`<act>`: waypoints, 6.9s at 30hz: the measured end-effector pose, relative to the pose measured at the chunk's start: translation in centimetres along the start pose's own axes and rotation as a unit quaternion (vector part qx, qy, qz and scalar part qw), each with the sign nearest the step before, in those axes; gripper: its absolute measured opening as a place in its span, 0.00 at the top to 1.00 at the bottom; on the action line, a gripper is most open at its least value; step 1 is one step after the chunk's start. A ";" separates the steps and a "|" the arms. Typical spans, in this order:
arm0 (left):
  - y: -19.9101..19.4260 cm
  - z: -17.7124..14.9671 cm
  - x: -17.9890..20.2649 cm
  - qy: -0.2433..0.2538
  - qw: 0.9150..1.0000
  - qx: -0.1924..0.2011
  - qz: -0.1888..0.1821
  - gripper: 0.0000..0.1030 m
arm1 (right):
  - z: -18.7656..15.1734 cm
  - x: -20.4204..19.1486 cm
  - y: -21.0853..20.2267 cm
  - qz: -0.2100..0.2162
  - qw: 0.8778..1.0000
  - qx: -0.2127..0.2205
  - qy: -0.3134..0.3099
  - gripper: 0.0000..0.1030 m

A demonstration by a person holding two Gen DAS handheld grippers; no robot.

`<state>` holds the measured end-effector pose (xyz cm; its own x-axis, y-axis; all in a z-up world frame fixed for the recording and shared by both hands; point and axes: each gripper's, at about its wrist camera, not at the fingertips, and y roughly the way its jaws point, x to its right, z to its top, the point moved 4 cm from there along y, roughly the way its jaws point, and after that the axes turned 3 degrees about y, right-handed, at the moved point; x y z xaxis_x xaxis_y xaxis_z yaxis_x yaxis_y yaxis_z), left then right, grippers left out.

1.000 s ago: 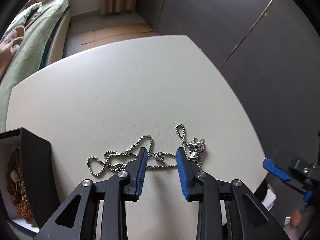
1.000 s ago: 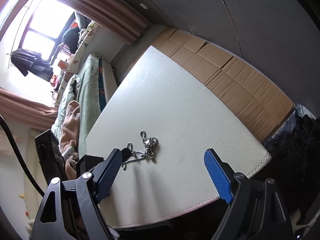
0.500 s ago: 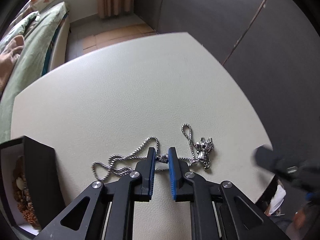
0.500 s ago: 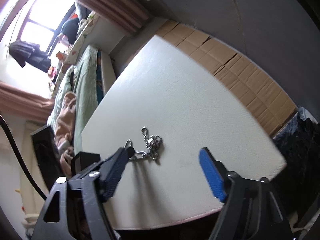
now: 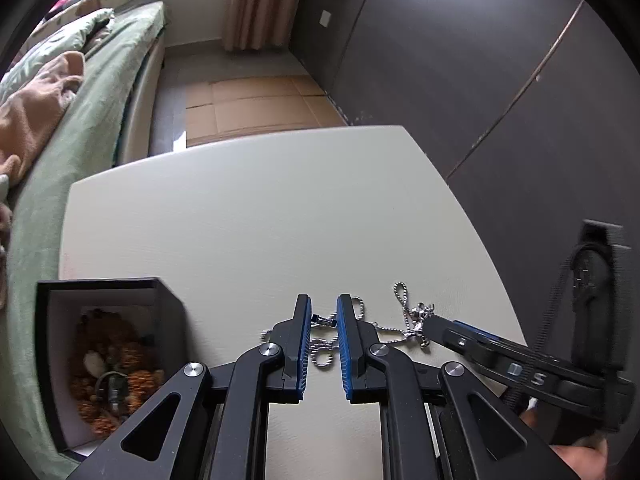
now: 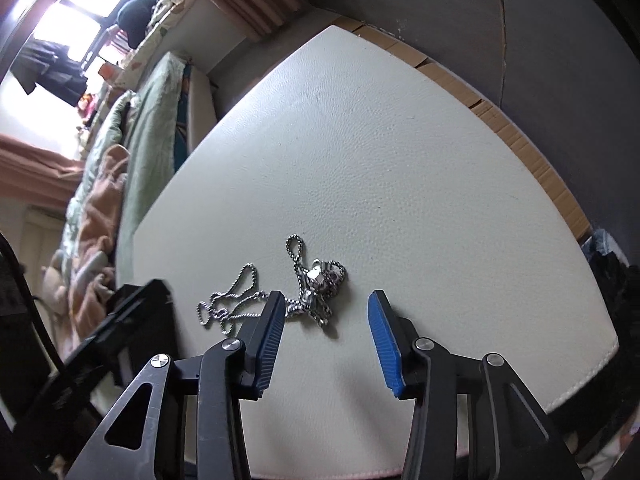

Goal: Organize jewelry

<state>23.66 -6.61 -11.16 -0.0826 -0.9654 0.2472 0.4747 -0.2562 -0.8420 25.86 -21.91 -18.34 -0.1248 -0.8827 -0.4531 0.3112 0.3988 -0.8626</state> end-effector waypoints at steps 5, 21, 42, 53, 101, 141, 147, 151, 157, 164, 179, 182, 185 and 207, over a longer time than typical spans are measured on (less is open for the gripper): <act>-1.3 0.2 -1.2 -0.003 1.000 0.015 0.001 0.87 | 0.1 -1.8 0.5 -0.068 0.996 0.026 -0.044 0.56; -4.0 0.6 -3.2 -0.013 0.999 0.041 0.003 0.87 | -1.1 -4.6 0.2 -0.163 0.975 0.038 -0.147 0.76; -9.8 -1.9 -7.1 -0.055 0.994 0.086 0.029 0.87 | -3.4 -7.1 -7.9 -0.045 0.974 0.119 -0.186 0.76; -9.8 -2.7 -11.3 -0.123 0.989 0.079 0.035 0.78 | -3.3 -13.9 -12.6 -0.013 0.958 0.164 -0.235 0.76; -17.1 -5.1 -17.1 -0.173 0.971 0.167 0.023 0.06 | -4.2 -34.7 -25.2 -0.009 0.872 0.297 -0.388 0.76; -16.6 -5.3 -18.8 -0.206 0.967 0.149 0.014 0.06 | -4.7 -25.7 -4.3 0.064 0.960 0.049 -0.268 0.67; -16.4 -5.2 -18.5 -0.201 0.969 0.145 0.015 0.06 | -3.9 -23.2 -6.1 0.074 0.966 0.055 -0.240 0.43; -16.2 -5.2 -17.7 -0.191 0.971 0.141 0.019 0.06 | -3.7 -21.0 -7.7 0.070 0.968 0.061 -0.234 0.32; -16.5 -5.0 -15.7 -0.170 0.975 0.139 0.019 0.06 | -4.3 -17.4 -9.6 0.069 0.970 0.062 -0.226 0.19; -17.8 -5.1 -12.0 -0.119 0.983 0.137 0.032 0.06 | -5.6 -12.7 -12.6 0.074 0.973 0.082 -0.200 0.02; -19.5 -7.4 -3.7 -0.026 0.988 0.149 0.029 0.05 | -7.8 -7.4 -18.9 0.062 0.971 0.147 -0.175 0.00; -20.6 -8.2 -2.5 -0.010 0.985 0.167 0.030 0.00 | -8.9 -6.7 -19.2 0.063 0.970 0.157 -0.177 0.00; -21.3 -9.0 -1.6 0.000 0.984 0.176 0.034 0.00 | -10.0 -6.7 -18.8 0.048 0.967 0.161 -0.190 0.00; -21.1 -12.0 -1.4 0.007 0.968 0.215 0.129 0.00 | -12.3 -8.3 -17.0 0.029 0.966 0.144 -0.211 0.00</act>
<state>3.26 -0.46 0.59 0.0778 -0.9959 0.0458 0.8022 0.0353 -0.5960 9.98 -18.31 -2.72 0.2777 -0.9075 -0.3150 0.5630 0.4195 -0.7121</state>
